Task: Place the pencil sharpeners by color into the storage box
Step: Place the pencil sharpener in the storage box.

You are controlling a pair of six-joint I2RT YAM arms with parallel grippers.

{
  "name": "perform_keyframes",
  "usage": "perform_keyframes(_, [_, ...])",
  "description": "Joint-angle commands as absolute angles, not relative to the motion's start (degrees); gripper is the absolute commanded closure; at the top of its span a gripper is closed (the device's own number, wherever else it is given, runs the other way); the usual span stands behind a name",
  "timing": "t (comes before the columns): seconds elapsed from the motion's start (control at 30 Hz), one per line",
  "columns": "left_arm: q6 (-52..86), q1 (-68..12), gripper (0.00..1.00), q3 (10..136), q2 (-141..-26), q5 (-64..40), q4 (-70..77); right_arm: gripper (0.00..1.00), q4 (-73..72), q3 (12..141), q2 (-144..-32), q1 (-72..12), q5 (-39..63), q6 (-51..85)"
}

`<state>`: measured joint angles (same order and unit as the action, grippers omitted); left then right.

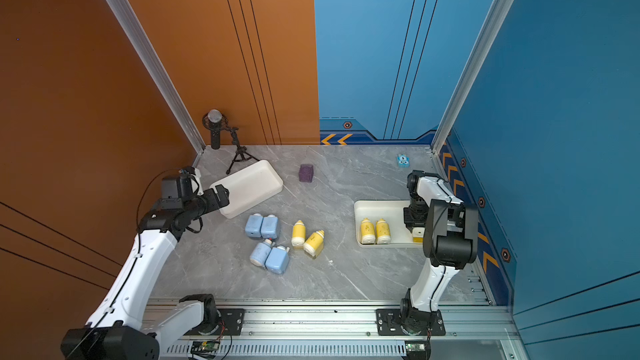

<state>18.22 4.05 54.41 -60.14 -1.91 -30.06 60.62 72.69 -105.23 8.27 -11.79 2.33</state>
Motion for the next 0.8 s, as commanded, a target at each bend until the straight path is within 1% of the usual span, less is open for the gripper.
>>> perform_keyframes(0.0, [17.3,4.1,0.02,54.8,-59.4,-0.5,-30.9,0.81,60.1,71.9,-107.4,8.9,-11.8,1.7])
perform_keyframes(0.1, [17.3,4.0,0.02,54.8,-59.2,-0.4,-30.9,0.78,60.1,71.8,-108.1,8.8,-11.7,1.8])
perform_keyframes(0.23, [17.3,4.0,0.02,54.8,-59.4,-0.6,-30.9,0.67,60.2,71.8,-109.0,8.8,-11.5,2.5])
perform_keyframes(0.47, [17.3,4.1,0.02,54.8,-59.4,-0.5,-30.9,0.52,61.0,72.6,-109.5,8.7,-11.6,2.7])
perform_keyframes(0.77, [17.5,4.2,0.02,54.8,-59.4,-1.1,-30.9,0.44,62.1,73.0,-108.5,8.2,-12.2,2.7])
